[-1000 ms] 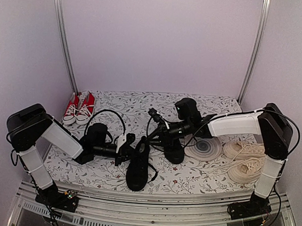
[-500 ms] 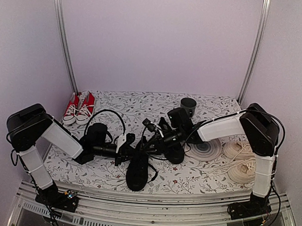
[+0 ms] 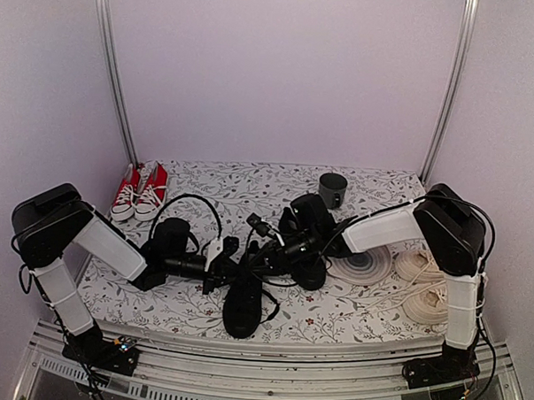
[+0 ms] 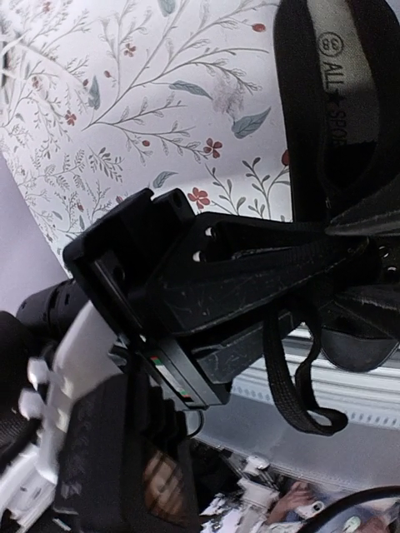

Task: Tie the shoes
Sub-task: Tie the loops with the shoelace on the shoe.

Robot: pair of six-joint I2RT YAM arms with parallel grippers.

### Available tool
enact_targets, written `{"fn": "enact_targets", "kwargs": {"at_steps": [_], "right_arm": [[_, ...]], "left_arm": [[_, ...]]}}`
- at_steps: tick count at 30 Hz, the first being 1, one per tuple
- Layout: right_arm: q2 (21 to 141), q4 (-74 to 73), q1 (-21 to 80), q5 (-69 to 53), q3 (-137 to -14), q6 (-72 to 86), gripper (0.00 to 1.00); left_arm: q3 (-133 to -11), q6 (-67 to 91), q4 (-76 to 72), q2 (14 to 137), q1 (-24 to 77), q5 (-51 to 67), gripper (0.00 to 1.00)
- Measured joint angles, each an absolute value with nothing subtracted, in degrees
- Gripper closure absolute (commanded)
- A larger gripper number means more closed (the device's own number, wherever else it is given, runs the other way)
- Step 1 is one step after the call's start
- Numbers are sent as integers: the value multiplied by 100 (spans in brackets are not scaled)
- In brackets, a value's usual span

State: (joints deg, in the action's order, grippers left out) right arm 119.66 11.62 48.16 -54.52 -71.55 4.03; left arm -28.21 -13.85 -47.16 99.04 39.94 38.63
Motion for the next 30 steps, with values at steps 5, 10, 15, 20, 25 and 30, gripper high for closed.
{"fn": "enact_targets", "kwargs": {"at_steps": [5,10,15,20,25,30], "right_arm": [[11970,1249,4805,-5363,-7177,425,99],[11957,1245,4805,-5299,-7175,416,99],[11832,1157,4812,-5301,-7102,403,99],[11653,1120,4812,-5308,-7028,401,99],[11504,1098,4812,-5312,-6814,384,99],[11504,1028,4812,-5321,-6722,375,99]], "left_arm": [[-2814,-1387,-4633,9904,3994,3922,88],[-2805,-1389,-4624,9904,3994,3922,81],[-2794,-1380,-4648,9902,3983,3857,83],[-2794,-1358,-4654,9902,3966,3844,92],[-2794,-1345,-4674,9902,3951,3826,100],[-2794,-1339,-4687,9902,3938,3828,100]]}}
